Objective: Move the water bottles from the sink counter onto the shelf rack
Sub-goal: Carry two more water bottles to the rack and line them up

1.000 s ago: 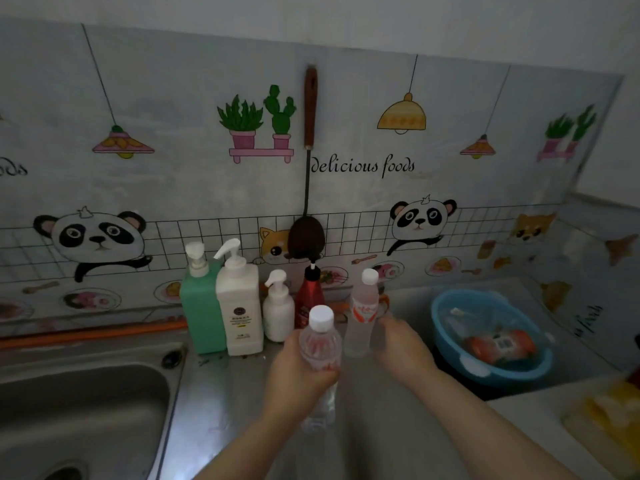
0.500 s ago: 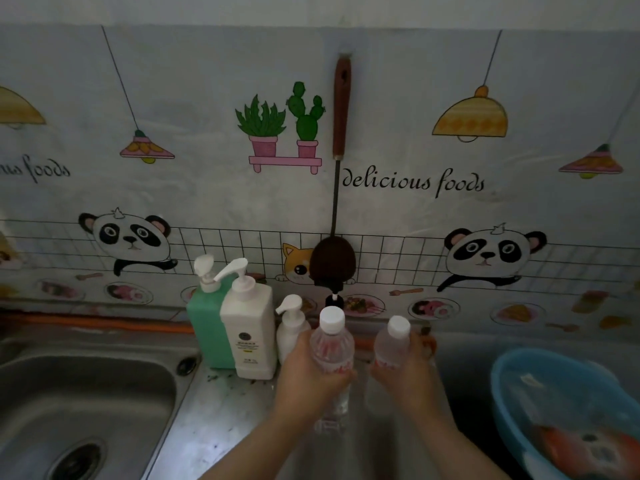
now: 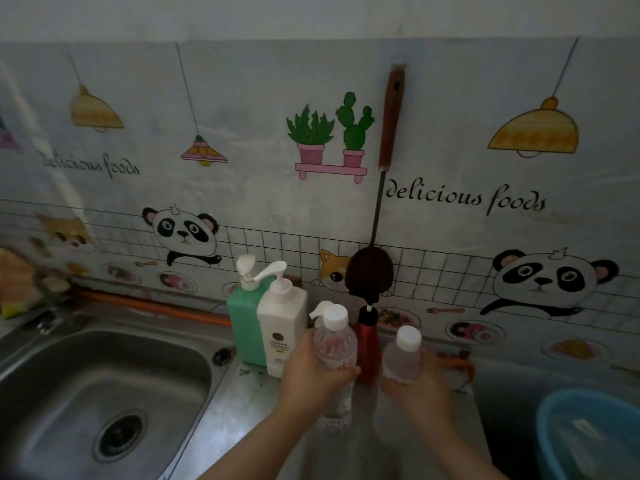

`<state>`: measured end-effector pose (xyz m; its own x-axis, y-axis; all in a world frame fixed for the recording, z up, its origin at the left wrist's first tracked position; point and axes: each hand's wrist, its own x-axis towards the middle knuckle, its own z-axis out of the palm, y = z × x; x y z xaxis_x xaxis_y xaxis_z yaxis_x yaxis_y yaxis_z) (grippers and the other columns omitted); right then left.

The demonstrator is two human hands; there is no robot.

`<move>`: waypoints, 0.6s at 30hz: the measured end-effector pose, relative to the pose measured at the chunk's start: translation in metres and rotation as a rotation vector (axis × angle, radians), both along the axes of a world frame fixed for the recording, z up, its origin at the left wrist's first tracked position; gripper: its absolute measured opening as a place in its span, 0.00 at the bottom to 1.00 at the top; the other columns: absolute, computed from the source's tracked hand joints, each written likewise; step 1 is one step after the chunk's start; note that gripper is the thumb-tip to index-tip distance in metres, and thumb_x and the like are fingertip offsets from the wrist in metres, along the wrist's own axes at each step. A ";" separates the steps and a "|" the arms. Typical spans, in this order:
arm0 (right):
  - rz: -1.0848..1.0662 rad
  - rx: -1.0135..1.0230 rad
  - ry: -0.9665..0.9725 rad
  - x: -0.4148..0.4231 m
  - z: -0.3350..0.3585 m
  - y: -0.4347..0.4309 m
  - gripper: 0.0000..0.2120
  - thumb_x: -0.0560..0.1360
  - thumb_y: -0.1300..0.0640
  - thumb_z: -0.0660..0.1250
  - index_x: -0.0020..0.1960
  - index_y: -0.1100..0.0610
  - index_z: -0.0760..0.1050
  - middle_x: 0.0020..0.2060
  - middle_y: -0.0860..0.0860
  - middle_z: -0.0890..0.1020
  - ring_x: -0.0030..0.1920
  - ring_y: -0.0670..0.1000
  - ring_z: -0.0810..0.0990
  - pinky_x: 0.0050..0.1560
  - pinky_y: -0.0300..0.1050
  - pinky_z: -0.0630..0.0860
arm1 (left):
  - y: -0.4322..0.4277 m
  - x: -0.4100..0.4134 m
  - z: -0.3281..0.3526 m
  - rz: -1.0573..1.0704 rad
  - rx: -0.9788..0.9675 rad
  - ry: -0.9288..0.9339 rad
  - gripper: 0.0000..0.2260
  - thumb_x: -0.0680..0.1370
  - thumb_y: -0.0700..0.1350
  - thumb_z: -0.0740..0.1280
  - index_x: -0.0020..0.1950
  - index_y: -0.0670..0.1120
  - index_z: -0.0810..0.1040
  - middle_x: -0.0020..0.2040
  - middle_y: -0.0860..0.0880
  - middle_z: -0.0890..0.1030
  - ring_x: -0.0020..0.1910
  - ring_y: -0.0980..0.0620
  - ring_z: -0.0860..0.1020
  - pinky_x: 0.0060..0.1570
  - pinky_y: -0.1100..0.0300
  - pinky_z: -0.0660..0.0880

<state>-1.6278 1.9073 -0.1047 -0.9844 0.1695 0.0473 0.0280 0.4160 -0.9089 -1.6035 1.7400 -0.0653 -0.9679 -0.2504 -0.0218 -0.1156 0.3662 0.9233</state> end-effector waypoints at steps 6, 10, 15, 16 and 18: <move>0.232 -0.044 -0.018 0.017 0.045 -0.060 0.26 0.61 0.60 0.78 0.52 0.47 0.69 0.39 0.40 0.76 0.41 0.47 0.76 0.35 0.37 0.69 | -0.047 0.025 0.012 0.133 0.036 0.011 0.23 0.60 0.49 0.78 0.49 0.57 0.71 0.50 0.53 0.81 0.51 0.51 0.80 0.54 0.51 0.78; 0.432 -0.073 0.010 0.037 0.072 -0.119 0.28 0.60 0.60 0.80 0.53 0.48 0.70 0.44 0.44 0.80 0.42 0.44 0.78 0.39 0.32 0.72 | -0.098 0.057 0.025 0.247 0.048 0.039 0.23 0.60 0.49 0.78 0.48 0.58 0.71 0.48 0.57 0.80 0.51 0.54 0.80 0.54 0.53 0.78; 0.651 -0.133 0.032 0.065 0.088 -0.200 0.27 0.60 0.67 0.78 0.53 0.52 0.72 0.45 0.48 0.81 0.42 0.38 0.76 0.37 0.33 0.72 | -0.180 0.114 0.042 0.407 0.021 0.109 0.21 0.64 0.43 0.77 0.48 0.57 0.70 0.47 0.55 0.79 0.46 0.58 0.79 0.41 0.67 0.75; 0.691 -0.129 0.025 0.070 0.089 -0.218 0.26 0.60 0.67 0.78 0.53 0.51 0.72 0.46 0.49 0.81 0.43 0.41 0.78 0.39 0.36 0.73 | -0.197 0.127 0.046 0.434 0.010 0.117 0.22 0.64 0.43 0.77 0.50 0.56 0.70 0.47 0.55 0.79 0.46 0.60 0.78 0.40 0.69 0.74; 0.759 -0.139 0.015 0.083 0.092 -0.257 0.26 0.61 0.68 0.78 0.51 0.49 0.73 0.46 0.50 0.81 0.46 0.48 0.80 0.43 0.42 0.76 | -0.232 0.152 0.051 0.486 0.005 0.133 0.23 0.64 0.43 0.77 0.51 0.56 0.70 0.47 0.56 0.78 0.46 0.61 0.77 0.39 0.71 0.70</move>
<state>-1.5446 1.6505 -0.0129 -0.8326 -0.5467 0.0887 -0.2319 0.1986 -0.9522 -1.4514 1.5082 -0.0143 -0.7339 -0.6731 0.0915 -0.1526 0.2947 0.9433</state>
